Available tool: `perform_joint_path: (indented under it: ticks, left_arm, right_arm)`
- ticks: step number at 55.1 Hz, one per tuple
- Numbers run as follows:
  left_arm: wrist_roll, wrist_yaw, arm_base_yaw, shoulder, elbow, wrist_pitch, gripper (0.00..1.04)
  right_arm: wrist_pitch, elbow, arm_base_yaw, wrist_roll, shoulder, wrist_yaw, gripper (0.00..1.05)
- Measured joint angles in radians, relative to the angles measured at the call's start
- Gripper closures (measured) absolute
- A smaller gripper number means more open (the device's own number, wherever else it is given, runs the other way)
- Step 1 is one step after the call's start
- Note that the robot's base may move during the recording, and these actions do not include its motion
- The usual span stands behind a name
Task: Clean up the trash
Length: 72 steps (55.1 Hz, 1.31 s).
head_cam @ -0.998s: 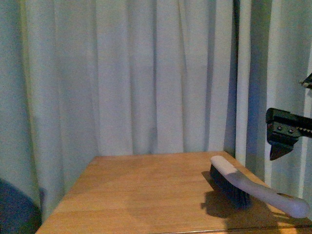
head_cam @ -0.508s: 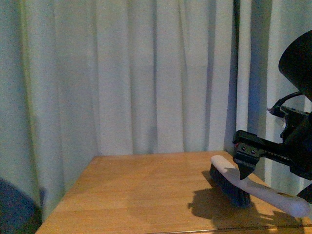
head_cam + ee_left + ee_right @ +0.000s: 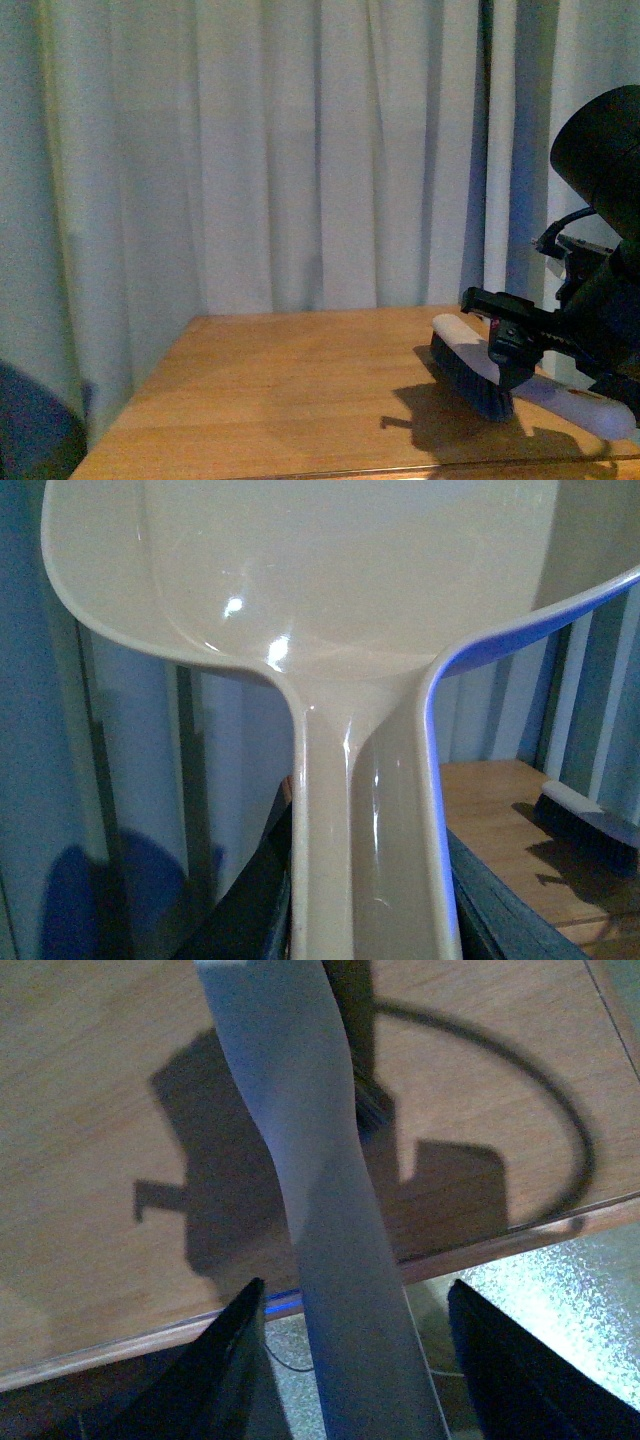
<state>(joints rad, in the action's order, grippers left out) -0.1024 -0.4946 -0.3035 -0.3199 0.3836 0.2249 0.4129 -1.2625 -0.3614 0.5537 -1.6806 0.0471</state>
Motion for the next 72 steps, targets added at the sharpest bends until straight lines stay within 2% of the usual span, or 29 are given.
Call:
perform_joint_path:
  ticks: [8,12,31,42,50,60,66,72]
  left_arm:
    - [0.0,0.0,0.0,0.0,0.0,0.0,0.79]
    - [0.0,0.0,0.0,0.0,0.0,0.0,0.79]
    - [0.0,0.0,0.0,0.0,0.0,0.0,0.79]
    - [0.0,0.0,0.0,0.0,0.0,0.0,0.79]
    - [0.0,0.0,0.0,0.0,0.0,0.0,0.79]
    - [0.0,0.0,0.0,0.0,0.0,0.0,0.79]
    - [0.0,0.0,0.0,0.0,0.0,0.0,0.79]
    - [0.0,0.0,0.0,0.0,0.0,0.0,0.79]
  right_arm:
    - [0.0,0.0,-0.003,-0.009,-0.006,-0.016,0.75]
    - [0.0,0.004,-0.003,-0.008,-0.008,-0.007,0.81]
    - [-0.016,0.012,-0.002,-0.029,-0.005,-0.01,0.81]
    - [-0.148,0.087,-0.01,-0.132,0.08,0.085,0.81]
    - [-0.346,0.232,-0.036,-0.285,0.312,0.185,0.81]
    - [-0.465,0.422,-0.086,-0.399,0.611,0.258,0.81]
    - [-0.563,0.601,-0.149,-0.495,0.889,0.365,0.81]
    - [-0.589,0.695,-0.185,-0.565,1.072,0.446,0.81]
